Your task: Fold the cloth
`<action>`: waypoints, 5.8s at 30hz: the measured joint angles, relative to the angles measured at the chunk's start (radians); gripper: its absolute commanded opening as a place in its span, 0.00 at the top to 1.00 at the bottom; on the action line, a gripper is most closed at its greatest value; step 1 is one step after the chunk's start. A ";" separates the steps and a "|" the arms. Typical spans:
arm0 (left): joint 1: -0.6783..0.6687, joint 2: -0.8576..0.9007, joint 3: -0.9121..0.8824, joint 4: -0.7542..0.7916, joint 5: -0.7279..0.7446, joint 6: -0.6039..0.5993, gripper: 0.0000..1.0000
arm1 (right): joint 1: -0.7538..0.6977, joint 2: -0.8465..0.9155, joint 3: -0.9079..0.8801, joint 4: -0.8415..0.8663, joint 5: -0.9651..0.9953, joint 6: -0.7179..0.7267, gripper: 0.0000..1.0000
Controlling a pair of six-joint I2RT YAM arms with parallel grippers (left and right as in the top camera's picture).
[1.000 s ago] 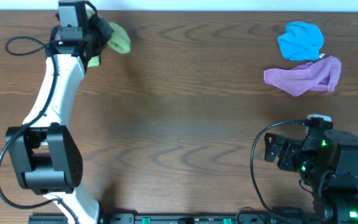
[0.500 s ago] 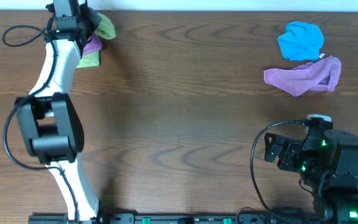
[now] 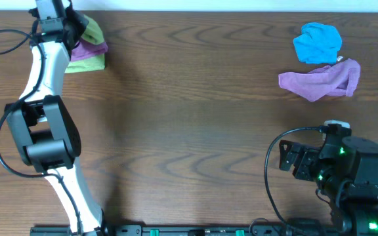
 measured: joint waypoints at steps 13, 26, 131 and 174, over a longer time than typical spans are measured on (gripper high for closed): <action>0.015 0.000 0.000 -0.172 -0.029 0.038 0.94 | 0.000 0.000 0.000 0.000 0.000 0.000 0.01; 0.089 0.000 -0.017 -0.278 -0.052 0.048 0.86 | 0.000 0.000 0.000 0.000 0.000 0.000 0.01; -0.212 -1.879 -1.593 -0.179 -0.225 0.396 0.05 | 0.000 0.002 -0.002 0.000 0.000 0.000 0.01; -0.208 -2.179 -1.648 -0.478 -0.219 0.836 0.05 | 0.000 0.003 -0.002 0.000 0.000 0.000 0.01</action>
